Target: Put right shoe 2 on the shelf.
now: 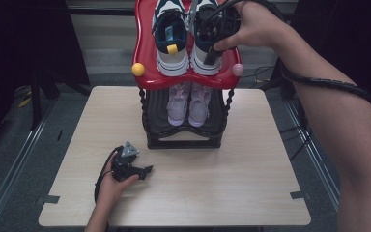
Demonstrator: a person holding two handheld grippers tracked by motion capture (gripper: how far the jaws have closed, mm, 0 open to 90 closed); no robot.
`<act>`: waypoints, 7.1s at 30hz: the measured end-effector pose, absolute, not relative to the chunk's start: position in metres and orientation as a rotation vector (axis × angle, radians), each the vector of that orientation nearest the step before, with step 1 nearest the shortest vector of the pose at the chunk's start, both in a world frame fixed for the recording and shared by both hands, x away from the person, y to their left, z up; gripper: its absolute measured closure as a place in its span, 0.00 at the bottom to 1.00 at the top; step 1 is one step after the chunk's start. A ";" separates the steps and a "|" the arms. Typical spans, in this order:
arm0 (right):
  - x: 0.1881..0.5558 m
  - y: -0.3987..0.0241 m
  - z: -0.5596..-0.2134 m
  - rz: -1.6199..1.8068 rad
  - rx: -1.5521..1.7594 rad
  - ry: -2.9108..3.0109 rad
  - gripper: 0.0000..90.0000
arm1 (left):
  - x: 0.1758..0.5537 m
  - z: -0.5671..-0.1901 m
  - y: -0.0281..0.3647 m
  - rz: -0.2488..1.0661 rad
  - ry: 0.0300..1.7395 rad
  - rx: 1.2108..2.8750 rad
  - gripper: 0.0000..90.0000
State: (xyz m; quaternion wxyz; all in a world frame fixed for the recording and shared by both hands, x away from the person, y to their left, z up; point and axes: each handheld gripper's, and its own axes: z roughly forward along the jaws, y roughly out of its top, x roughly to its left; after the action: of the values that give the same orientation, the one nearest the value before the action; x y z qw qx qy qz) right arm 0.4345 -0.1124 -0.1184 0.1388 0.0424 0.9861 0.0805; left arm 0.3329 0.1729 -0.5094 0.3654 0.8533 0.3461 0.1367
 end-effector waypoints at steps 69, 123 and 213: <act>0.391 -0.156 -0.094 0.121 0.397 2.953 0.21 | 0.335 -0.510 0.173 0.355 0.886 2.187 0.16; 0.331 -0.193 -0.194 0.054 0.375 3.048 0.22 | 0.333 -0.510 0.173 0.353 0.889 2.191 0.15; 0.323 -0.206 -0.402 0.100 0.447 3.200 0.22 | 0.333 -0.510 0.173 0.355 0.890 2.188 0.15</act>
State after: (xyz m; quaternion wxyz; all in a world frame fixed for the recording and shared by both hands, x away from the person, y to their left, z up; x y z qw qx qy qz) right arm 0.3231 -0.2057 -0.4020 -0.0453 0.1382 0.9889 0.0309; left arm 0.3331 0.1727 -0.5098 0.3677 0.8519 0.3464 0.1380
